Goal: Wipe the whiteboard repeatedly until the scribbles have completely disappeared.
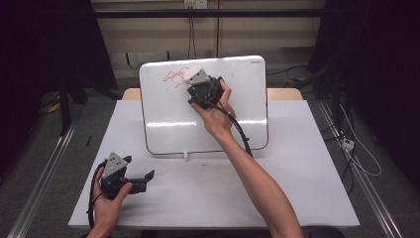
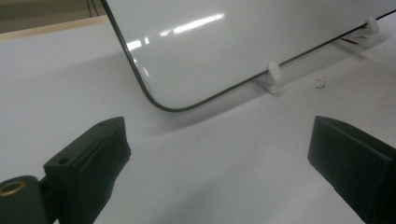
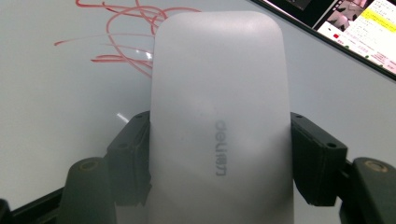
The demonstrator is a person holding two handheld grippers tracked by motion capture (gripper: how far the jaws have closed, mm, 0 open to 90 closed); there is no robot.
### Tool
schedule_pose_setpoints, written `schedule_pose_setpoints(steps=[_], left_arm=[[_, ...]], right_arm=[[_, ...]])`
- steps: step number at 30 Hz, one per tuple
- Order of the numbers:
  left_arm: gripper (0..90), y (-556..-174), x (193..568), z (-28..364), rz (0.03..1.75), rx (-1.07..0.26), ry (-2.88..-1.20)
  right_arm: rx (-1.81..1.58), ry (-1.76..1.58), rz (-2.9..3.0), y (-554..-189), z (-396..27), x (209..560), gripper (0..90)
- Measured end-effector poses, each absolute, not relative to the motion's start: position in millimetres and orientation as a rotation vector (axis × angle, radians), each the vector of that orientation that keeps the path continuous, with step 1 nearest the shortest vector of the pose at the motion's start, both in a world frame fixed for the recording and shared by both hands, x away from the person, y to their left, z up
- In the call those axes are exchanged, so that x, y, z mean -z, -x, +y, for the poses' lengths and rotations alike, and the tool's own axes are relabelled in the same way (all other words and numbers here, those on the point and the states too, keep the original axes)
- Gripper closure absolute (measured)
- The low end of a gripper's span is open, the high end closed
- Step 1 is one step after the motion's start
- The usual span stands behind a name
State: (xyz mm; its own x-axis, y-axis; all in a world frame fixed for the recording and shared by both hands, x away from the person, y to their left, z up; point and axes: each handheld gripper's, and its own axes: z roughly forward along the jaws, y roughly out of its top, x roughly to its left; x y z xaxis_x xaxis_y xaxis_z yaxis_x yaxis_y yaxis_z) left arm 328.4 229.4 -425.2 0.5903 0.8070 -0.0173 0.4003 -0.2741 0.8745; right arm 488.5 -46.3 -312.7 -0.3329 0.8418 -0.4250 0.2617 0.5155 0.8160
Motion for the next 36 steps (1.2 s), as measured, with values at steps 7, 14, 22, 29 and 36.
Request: schedule_pose_setpoints(steps=[7,14,22,29,36], left_arm=[[5.1,-329,425,229,0.968,-0.548,-1.893],[5.1,-328,425,229,0.967,-0.549,-1.892],[5.1,-328,425,229,0.966,-0.553,-1.893],[5.1,-328,425,229,0.969,-0.551,-1.891],[5.1,-327,425,229,0.969,-0.555,-1.888]], right_arm=[[-0.800,-0.862,1.895,-484,-27,320,31.5],[-0.807,-0.825,1.925,-480,-15,326,31.5],[-0.820,-0.838,1.936,-479,-33,319,31.4],[-0.836,-0.836,1.928,-481,-36,318,30.9],[-0.856,-0.821,1.944,-474,-43,318,30.5]])
